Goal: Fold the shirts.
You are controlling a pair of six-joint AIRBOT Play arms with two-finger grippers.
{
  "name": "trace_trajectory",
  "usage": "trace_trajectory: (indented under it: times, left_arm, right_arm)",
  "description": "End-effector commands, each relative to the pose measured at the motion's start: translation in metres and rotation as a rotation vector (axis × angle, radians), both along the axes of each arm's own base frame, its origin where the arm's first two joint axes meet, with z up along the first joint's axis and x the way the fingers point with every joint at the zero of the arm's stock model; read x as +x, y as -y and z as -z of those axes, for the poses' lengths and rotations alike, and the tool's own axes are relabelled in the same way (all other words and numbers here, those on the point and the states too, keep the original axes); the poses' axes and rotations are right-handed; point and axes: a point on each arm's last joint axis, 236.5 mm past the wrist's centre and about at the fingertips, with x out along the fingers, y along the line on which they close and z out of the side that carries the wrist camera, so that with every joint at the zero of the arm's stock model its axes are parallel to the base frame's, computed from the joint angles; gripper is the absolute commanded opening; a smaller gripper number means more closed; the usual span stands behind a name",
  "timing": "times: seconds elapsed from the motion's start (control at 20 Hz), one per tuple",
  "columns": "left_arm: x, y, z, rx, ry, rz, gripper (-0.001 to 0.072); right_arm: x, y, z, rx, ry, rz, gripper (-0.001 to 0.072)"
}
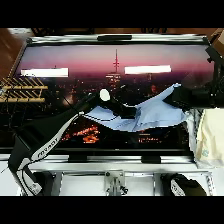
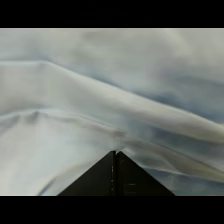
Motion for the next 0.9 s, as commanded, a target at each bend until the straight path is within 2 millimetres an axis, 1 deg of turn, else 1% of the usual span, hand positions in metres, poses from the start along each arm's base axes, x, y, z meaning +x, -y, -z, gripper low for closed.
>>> trace_trajectory:
  times: [0.0, 0.05, 0.1, 0.15, 0.25, 0.3, 0.35, 0.4, 0.45, 0.5, 0.6, 0.65, 0.75, 0.8, 0.85]
  left_arm:
    - [0.036, -0.045, -0.028, 0.003, 0.049, -0.034, 0.0029]
    - [0.050, -0.072, -0.042, 0.027, 0.079, -0.052, 0.0028]
    - [0.065, -0.104, -0.059, 0.057, 0.118, -0.081, 0.0028]
    - [0.079, -0.135, -0.077, 0.086, 0.163, -0.114, 0.0028]
    - [0.107, -0.206, -0.119, 0.138, 0.252, -0.242, 0.0029]
    - [0.118, -0.241, -0.144, 0.143, 0.296, -0.319, 0.0029]
    - [0.125, -0.270, -0.167, 0.136, 0.338, -0.387, 0.0029]
    - [0.128, -0.301, -0.192, 0.131, 0.382, -0.454, 0.0029]
    - [0.127, -0.327, -0.213, 0.131, 0.417, -0.508, 0.0030]
    - [0.122, -0.348, -0.229, 0.135, 0.442, -0.547, 0.0030]
    - [0.107, -0.378, -0.253, 0.147, 0.474, -0.599, 0.0030]
    - [0.099, -0.387, -0.263, 0.154, 0.488, -0.610, 0.0030]
    - [0.086, -0.393, -0.275, 0.160, 0.504, -0.613, 0.0030]
    - [0.080, -0.392, -0.279, 0.163, 0.513, -0.600, 0.0030]
    - [0.075, -0.388, -0.281, 0.165, 0.519, -0.580, 0.0030]
  right_arm:
    - [0.024, 0.001, -0.007, 0.032, 0.059, 0.056, 0.0071]
    - [0.034, -0.003, -0.005, 0.059, 0.062, 0.064, 0.0071]
    - [0.044, -0.011, -0.003, 0.104, 0.060, 0.053, 0.0071]
    - [0.053, -0.023, -0.002, 0.140, 0.067, 0.030, 0.0071]
    - [0.075, -0.054, 0.007, 0.176, 0.088, 0.002, 0.0071]
    - [0.084, -0.076, 0.015, 0.186, 0.095, -0.023, 0.0071]
    - [0.091, -0.099, 0.025, 0.193, 0.096, -0.049, 0.0071]
    - [0.095, -0.126, 0.038, 0.199, 0.093, -0.080, 0.0071]
    - [0.100, -0.150, 0.052, 0.203, 0.093, -0.101, 0.0071]
    - [0.104, -0.176, 0.067, 0.208, 0.097, -0.120, 0.0071]
    - [0.110, -0.219, 0.101, 0.216, 0.089, -0.139, 0.0071]
    - [0.110, -0.235, 0.120, 0.219, 0.068, -0.139, 0.0071]
    - [0.109, -0.261, 0.160, 0.248, -0.006, -0.119, 0.0072]
    - [0.109, -0.271, 0.173, 0.280, -0.044, -0.095, 0.0091]
    - [0.110, -0.280, 0.181, 0.322, -0.076, -0.067, 0.0187]
